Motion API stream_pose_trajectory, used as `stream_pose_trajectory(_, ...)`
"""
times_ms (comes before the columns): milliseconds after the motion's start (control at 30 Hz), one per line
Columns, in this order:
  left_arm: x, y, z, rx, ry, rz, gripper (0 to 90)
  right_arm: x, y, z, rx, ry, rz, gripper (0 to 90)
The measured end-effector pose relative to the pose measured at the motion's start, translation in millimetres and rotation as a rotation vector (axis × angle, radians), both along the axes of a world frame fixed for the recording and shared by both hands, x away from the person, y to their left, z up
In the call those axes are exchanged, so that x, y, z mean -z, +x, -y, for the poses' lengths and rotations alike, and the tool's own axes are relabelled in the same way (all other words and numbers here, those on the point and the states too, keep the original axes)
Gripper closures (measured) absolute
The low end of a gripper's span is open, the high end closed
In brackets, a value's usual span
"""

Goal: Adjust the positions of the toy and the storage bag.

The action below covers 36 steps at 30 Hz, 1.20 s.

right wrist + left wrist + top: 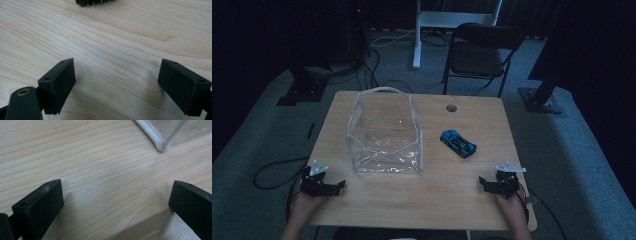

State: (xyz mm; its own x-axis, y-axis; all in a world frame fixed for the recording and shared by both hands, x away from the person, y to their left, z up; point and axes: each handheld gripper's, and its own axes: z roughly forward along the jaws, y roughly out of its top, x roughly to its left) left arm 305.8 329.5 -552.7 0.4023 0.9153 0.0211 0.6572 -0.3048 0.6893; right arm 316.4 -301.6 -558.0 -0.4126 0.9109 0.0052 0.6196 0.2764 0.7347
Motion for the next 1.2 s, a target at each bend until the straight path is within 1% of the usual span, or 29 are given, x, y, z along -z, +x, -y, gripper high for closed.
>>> stream_pose_trajectory(133,0.0,0.8,0.5,-0.019,-0.001,-0.002,0.3,-0.1,0.5,2.0,0.03,0.007,-0.001,13.9)
stream_pose_trajectory(167,0.0,1.0,0.5,-0.019,-0.001,-0.001,0.2,-0.1,0.5,2.5,0.028,0.01,-0.001,13.9)
stream_pose_trajectory(200,0.0,1.2,0.5,-0.017,-0.001,-0.002,0.3,-0.1,0.3,2.1,0.039,-0.002,-0.001,13.0)
stream_pose_trajectory(333,0.0,1.3,0.4,-0.017,-0.001,-0.002,0.3,-0.4,-0.1,2.8,0.044,-0.003,-0.01,12.1)
stream_pose_trajectory(367,0.0,1.3,0.4,-0.017,-0.001,-0.002,0.3,-1.0,-1.1,3.1,0.032,-0.007,-0.017,11.9)
stream_pose_trajectory(400,0.0,1.3,0.4,-0.017,-0.001,-0.002,0.3,-1.0,-1.1,3.1,0.032,-0.007,-0.017,11.9)
stream_pose_trajectory(433,0.0,1.3,0.4,-0.017,-0.001,-0.002,0.3,-2.4,-1.8,3.1,0.025,-0.013,-0.033,11.8)
stream_pose_trajectory(533,0.0,1.2,0.0,-0.012,-0.001,-0.002,0.3,-2.7,-3.3,3.3,0.019,-0.016,-0.037,11.8)
stream_pose_trajectory(567,0.0,1.1,-0.2,-0.009,-0.002,-0.002,0.3,-3.7,-3.6,2.7,0.012,-0.021,-0.047,11.8)
stream_pose_trajectory(633,0.0,1.0,-0.2,-0.01,-0.001,-0.002,0.3,-4.2,-3.9,2.2,0.012,-0.022,-0.052,11.8)
stream_pose_trajectory(667,0.0,0.9,-0.1,-0.01,0.0,-0.001,0.2,-5.3,-5.1,-0.2,0.006,-0.029,-0.064,12.1)
stream_pose_trajectory(833,0.0,0.6,-0.3,-0.004,0.0,-0.001,0.2,-6.9,-6.7,-5.5,-0.008,-0.037,-0.079,12.1)
stream_pose_trajectory(900,0.0,0.6,-0.3,-0.002,0.0,-0.001,0.2,-8.2,-6.3,-7.4,-0.021,-0.037,-0.091,12.1)
stream_pose_trajectory(1000,0.0,0.6,-0.4,-0.002,0.0,-0.001,0.2,-12.1,-5.4,-10.9,-0.037,-0.036,-0.089,12.1)
stream_pose_trajectory(1033,0.0,0.6,-0.4,-0.002,0.0,-0.001,0.2,-17.7,-2.3,-14.0,-0.05,-0.023,-0.078,12.8)
stream_pose_trajectory(1067,-0.1,0.6,-0.4,-0.001,0.001,-0.001,0.2,-17.7,-2.3,-14.0,-0.05,-0.023,-0.078,12.8)
stream_pose_trajectory(1100,0.0,0.6,-0.4,-0.001,0.0,-0.001,0.2,-23.8,3.3,-16.3,-0.063,0.0,-0.064,12.8)
stream_pose_trajectory(1133,0.0,0.6,-0.4,-0.001,0.0,-0.001,0.2,-23.8,3.3,-16.3,-0.063,0.0,-0.064,12.8)
stream_pose_trajectory(1167,0.0,0.6,-0.4,-0.001,0.0,-0.001,0.2,-27.2,6.7,-17.8,-0.066,0.012,-0.06,12.8)
stream_pose_trajectory(1200,0.0,0.6,-0.4,-0.002,0.0,-0.001,0.2,-32.9,11.3,-21.5,-0.078,0.033,-0.042,12.8)
